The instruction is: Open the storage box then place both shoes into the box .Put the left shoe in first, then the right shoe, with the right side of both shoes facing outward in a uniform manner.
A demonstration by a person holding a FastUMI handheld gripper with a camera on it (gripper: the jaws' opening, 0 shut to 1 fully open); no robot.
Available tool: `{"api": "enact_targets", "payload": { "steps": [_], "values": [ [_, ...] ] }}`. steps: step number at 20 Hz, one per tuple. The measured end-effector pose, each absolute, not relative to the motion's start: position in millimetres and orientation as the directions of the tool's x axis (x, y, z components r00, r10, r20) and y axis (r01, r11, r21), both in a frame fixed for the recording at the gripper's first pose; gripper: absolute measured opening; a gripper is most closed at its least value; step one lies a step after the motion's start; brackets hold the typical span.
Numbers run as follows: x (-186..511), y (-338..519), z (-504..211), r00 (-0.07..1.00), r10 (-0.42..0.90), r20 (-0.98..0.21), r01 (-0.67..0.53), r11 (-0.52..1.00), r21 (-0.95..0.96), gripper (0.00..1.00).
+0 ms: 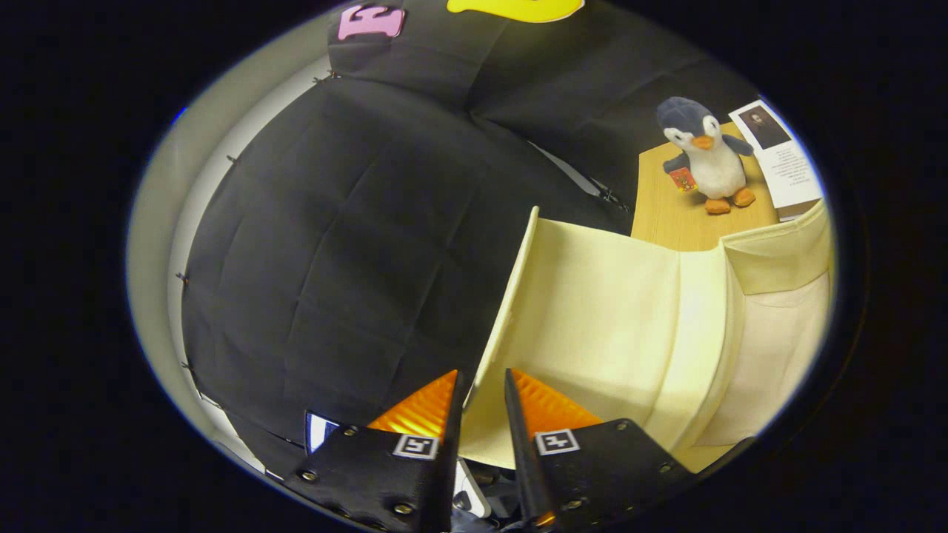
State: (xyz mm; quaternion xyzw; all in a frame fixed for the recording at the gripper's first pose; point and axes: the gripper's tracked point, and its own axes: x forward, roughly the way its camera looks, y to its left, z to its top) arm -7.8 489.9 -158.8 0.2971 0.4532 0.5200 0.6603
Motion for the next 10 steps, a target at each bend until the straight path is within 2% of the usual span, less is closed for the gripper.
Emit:
{"api": "enact_targets", "payload": {
  "steps": [2,3,4,5,10],
  "values": [
    [-3.3,489.8,-170.1,0.059,0.941,-0.333,-0.445,0.324,0.835,0.56],
    [-2.2,485.6,-171.2,0.066,0.937,-0.342,-0.446,0.334,0.83,0.62],
    [2.4,478.5,-171.8,0.079,0.934,-0.349,-0.444,0.346,0.826,0.77],
    [6.6,470.3,-174.0,0.095,0.93,-0.355,-0.445,0.358,0.821,0.83],
    [45.1,391.5,-187.1,0.226,0.876,-0.426,-0.468,0.481,0.742,0.85]
  ]
}}
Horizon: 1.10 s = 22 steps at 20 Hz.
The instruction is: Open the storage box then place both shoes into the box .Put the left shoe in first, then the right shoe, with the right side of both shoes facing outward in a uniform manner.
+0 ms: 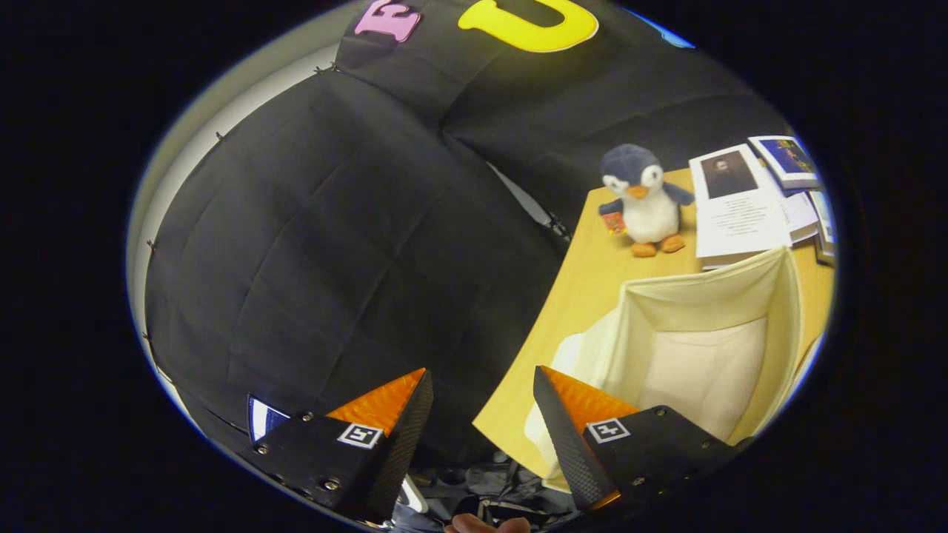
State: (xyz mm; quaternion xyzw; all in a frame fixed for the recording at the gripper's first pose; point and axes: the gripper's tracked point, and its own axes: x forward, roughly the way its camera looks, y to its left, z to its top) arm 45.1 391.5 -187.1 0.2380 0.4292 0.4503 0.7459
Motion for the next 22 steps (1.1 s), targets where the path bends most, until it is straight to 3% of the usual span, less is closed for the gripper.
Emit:
{"api": "enact_targets", "payload": {
  "steps": [11,16,22],
  "values": [
    [91.7,178.0,-211.9,0.52,0.665,-0.536,-0.397,0.744,0.538,0.85],
    [85.5,92.5,-263.1,0.549,0.514,-0.659,-0.307,0.857,0.413,0.85],
    [62.3,42.5,-312.5,0.484,0.414,-0.771,-0.254,0.91,0.329,0.85]
  ]
}}
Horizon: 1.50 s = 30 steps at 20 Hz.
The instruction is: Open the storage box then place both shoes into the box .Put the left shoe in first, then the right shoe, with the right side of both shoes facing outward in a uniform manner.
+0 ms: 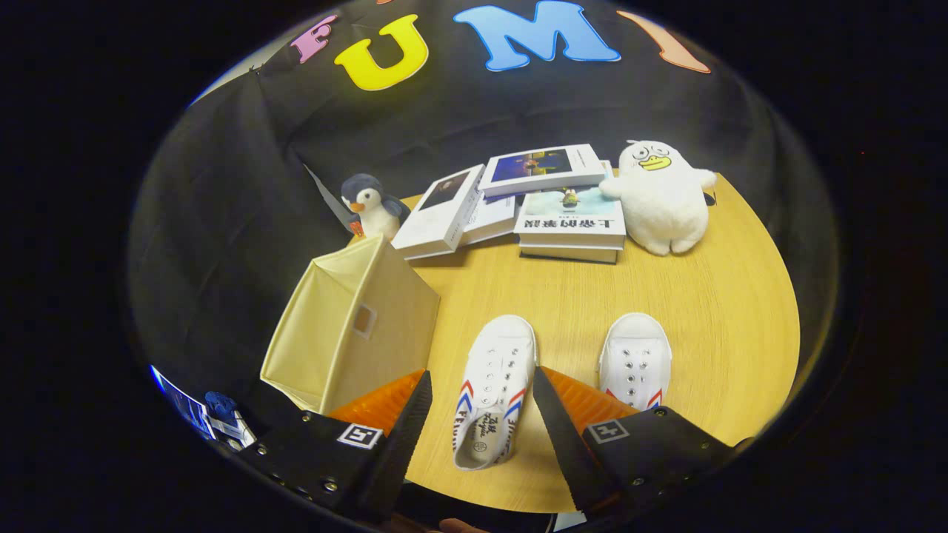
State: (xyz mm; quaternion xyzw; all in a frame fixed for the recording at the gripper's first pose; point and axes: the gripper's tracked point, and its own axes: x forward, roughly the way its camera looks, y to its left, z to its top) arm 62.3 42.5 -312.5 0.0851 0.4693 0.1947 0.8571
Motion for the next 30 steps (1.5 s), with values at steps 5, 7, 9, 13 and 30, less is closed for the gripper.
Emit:
{"api": "enact_targets", "payload": {
  "steps": [5,7,9,13,30],
  "values": [
    [42.3,36.8,-360.1,0.385,0.376,-0.842,-0.233,0.923,0.306,0.85],
    [35.4,37.1,-379.0,0.342,0.359,-0.869,-0.242,0.927,0.288,0.85],
    [32.8,36.8,-393.9,0.318,0.341,-0.885,-0.254,0.93,0.267,0.85],
    [32.4,39.4,-419.8,0.273,0.297,-0.915,-0.254,0.94,0.229,0.84],
    [25.1,50.3,-412.0,0.167,0.351,-0.922,-0.116,0.935,0.335,0.02]
  ]
}}
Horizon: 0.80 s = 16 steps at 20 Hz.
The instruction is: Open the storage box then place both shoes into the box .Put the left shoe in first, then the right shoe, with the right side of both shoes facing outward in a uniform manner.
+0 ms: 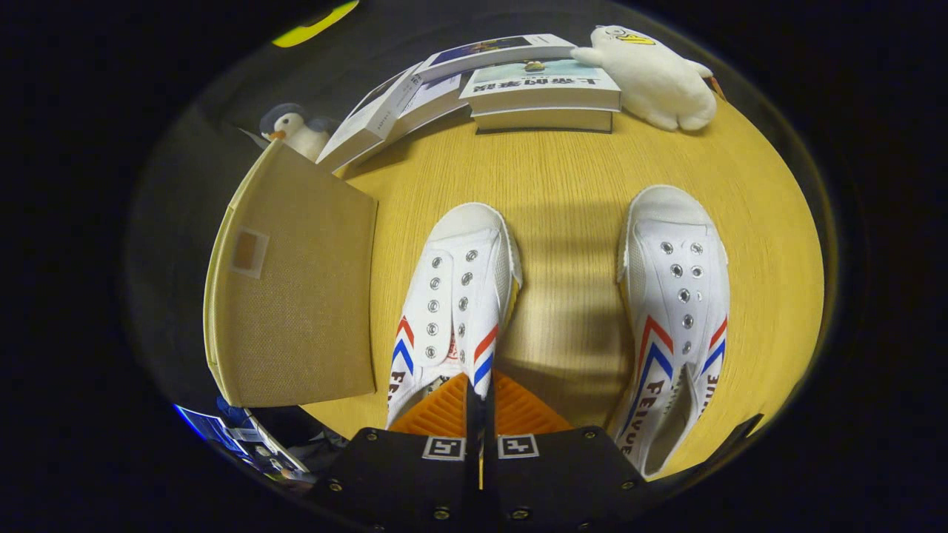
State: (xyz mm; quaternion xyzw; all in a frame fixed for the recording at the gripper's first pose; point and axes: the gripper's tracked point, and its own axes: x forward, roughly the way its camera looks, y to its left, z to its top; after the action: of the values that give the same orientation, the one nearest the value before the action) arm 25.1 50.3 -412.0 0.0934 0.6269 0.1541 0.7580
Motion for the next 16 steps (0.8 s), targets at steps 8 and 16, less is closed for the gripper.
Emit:
{"api": "enact_targets", "payload": {
  "steps": [8,16],
  "values": [
    [31.9,64.0,-325.6,0.236,0.4,-0.886,-0.133,0.916,0.378,0.02],
    [53.8,111.6,-229.0,0.285,0.515,-0.809,-0.2,0.857,0.475,0.02]
  ]
}}
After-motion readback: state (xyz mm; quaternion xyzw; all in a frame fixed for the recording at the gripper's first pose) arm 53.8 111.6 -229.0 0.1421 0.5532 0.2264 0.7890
